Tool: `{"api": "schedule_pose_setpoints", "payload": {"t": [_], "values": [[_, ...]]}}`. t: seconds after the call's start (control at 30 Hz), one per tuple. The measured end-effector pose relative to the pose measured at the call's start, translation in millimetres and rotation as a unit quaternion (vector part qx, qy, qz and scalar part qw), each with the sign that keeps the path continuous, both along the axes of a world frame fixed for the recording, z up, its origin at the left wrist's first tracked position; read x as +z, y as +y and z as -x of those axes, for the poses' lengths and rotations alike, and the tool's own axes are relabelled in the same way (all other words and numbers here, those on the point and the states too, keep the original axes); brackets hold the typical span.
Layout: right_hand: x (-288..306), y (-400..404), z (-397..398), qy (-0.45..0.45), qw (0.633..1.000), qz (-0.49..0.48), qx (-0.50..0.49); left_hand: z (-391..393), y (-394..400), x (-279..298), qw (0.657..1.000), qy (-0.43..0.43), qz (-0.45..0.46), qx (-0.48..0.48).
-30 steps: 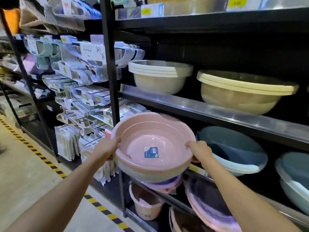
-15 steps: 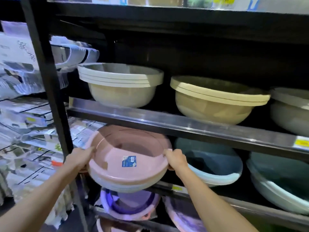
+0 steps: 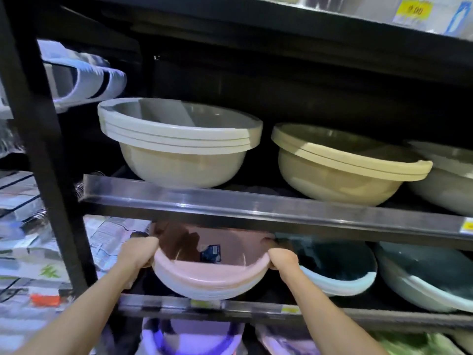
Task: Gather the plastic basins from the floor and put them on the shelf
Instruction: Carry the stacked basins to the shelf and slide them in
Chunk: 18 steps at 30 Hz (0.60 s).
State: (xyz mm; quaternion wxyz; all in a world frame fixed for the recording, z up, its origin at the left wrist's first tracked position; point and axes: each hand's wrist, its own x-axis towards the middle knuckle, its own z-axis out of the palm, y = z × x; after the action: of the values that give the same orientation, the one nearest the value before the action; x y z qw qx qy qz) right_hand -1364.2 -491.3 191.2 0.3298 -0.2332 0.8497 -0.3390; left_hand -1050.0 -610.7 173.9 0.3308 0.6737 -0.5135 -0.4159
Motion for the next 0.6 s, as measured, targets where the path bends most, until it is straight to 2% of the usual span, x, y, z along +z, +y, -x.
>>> {"api": "schedule_pose_setpoints", "payload": {"t": [0.13, 0.23, 0.3, 0.37, 0.43, 0.53, 0.6], "values": [[-3, -14, -6, 0.035, 0.999, 0.011, 0.033, 4, -28, -14, 0.999, -0.028, 0.022, -0.020], [-2, -26, -10, 0.045, 0.997, 0.055, 0.009, 0, -45, -26, 0.999, 0.006, -0.033, -0.012], [-8, -28, -12, 0.049, 0.998, 0.048, 0.012, -1, -47, -28, 0.998, 0.018, -0.058, -0.024], [-18, -29, -15, 0.032, 0.999, 0.022, 0.022, -4, -47, -33, 0.998, -0.008, -0.040, -0.041], [-27, -31, -18, 0.013, 1.000, 0.016, 0.015, -10, -52, -42, 0.997, 0.025, -0.060, -0.050], [-37, -32, -17, 0.016, 0.999, 0.042, -0.001, -14, -52, -46, 0.995, 0.042, -0.074, -0.053], [-38, -31, -18, -0.020, 0.997, 0.076, -0.017, -13, -53, -45, 0.996, 0.049, -0.057, -0.043]]}}
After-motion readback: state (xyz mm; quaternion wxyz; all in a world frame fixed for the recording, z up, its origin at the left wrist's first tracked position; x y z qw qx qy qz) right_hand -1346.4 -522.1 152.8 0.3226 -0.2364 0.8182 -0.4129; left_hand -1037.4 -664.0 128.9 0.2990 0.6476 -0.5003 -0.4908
